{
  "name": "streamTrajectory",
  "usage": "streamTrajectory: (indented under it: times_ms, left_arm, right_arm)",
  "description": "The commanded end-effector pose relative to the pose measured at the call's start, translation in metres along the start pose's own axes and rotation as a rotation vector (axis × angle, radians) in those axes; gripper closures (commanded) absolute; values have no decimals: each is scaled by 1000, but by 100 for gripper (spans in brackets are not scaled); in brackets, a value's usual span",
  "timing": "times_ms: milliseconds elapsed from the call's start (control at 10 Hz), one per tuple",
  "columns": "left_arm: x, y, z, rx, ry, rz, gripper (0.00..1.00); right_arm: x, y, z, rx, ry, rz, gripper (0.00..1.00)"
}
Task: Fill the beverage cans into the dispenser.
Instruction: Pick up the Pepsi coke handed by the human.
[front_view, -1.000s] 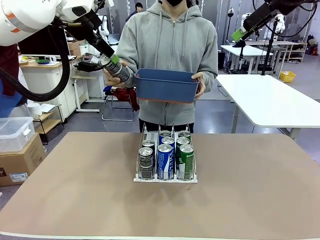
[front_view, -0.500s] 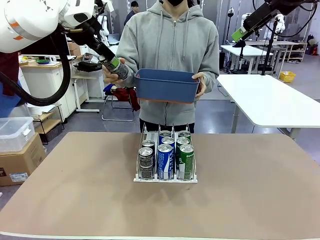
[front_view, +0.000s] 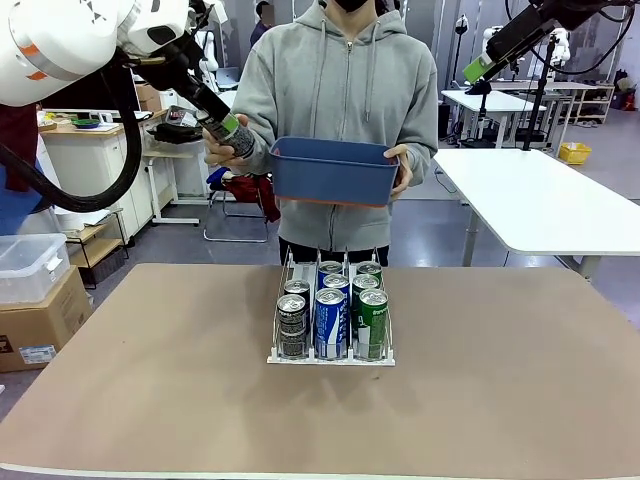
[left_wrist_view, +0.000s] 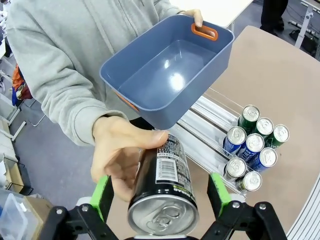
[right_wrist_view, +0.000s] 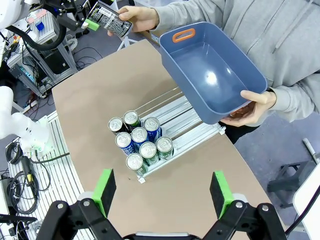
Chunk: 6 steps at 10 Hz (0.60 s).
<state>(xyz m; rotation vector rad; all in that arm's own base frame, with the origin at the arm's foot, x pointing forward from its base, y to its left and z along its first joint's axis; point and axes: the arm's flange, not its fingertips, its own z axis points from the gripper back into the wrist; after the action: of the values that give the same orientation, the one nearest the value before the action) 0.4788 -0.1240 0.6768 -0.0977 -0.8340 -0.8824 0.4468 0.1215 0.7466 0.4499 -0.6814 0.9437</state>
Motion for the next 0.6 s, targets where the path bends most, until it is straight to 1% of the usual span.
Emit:
streamTrajectory:
  times_ms: [0,100,200,400,500]
  left_arm:
    - [-3,1,-2,29,21,-14,57]
    - [-4,0,-3,23,23,-2,58]
    - [-6,1,-2,22,23,3,100]
    - [-8,3,-2,22,33,19,100]
    - [-10,4,-2,26,37,32,88]
  right_arm:
    - [1,-1,1,3,0,1,0]
    - [1,-1,1,3,0,1,0]
    - [1,-1,1,3,0,1,0]
    - [1,-1,1,3,0,1,0]
    - [1,-1,1,3,0,1,0]
